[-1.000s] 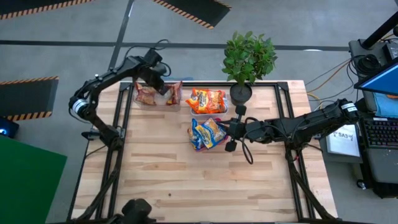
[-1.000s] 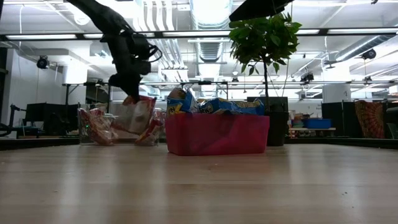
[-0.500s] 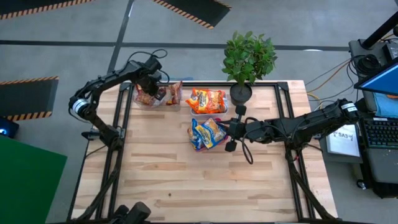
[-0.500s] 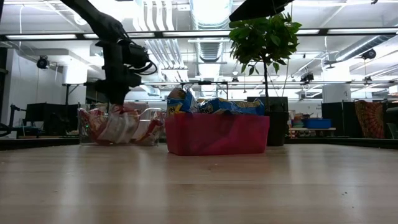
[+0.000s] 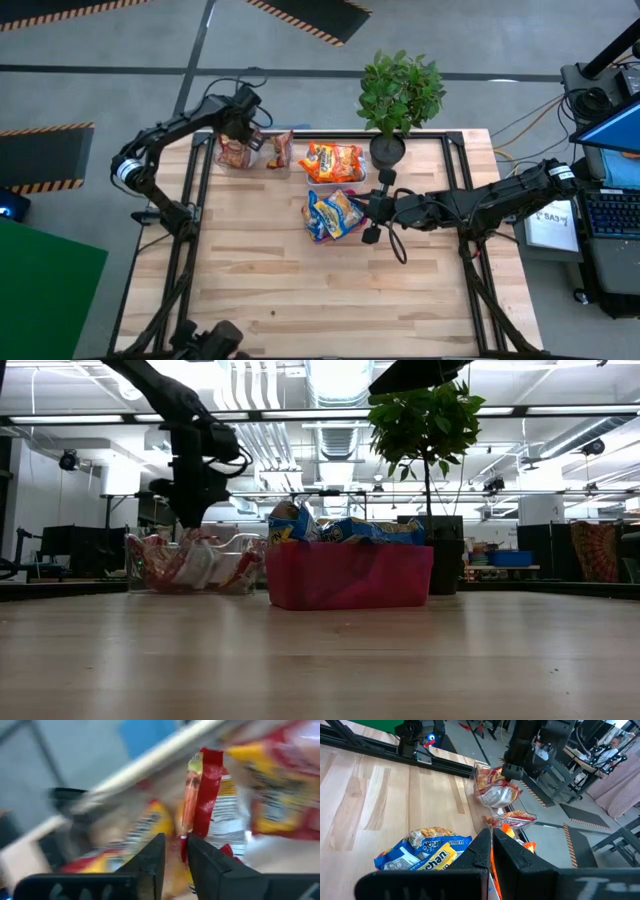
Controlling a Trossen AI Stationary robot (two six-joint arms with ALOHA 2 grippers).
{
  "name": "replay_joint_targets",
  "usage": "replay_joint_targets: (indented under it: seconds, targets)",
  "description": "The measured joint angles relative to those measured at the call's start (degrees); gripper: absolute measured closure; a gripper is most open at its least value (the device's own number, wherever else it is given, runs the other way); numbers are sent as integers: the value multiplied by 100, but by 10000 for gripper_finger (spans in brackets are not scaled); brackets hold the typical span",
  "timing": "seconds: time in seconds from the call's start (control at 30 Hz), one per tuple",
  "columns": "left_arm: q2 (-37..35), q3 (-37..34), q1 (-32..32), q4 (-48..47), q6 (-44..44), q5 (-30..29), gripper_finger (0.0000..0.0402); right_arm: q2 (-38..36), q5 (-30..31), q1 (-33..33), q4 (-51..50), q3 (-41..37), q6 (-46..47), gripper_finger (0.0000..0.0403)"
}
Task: Sort Maruchan noodles
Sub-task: Adjust the red noodle packs in the transparent bin, then return to Home Position
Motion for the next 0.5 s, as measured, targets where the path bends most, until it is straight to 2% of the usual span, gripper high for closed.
replay_joint_targets:
  seconds: [0.17,0.37,0.5]
  targets:
    - [-10,208,7,-135,33,-604,318,0,0,2,-2,0,0,394]
    - [-13,309,13,-1083,-43,-1683,316,-1,0,1,-6,0,0,394]
    - [-21,309,-25,-1398,-123,-1576,316,-2,0,1,-11,0,0,394]
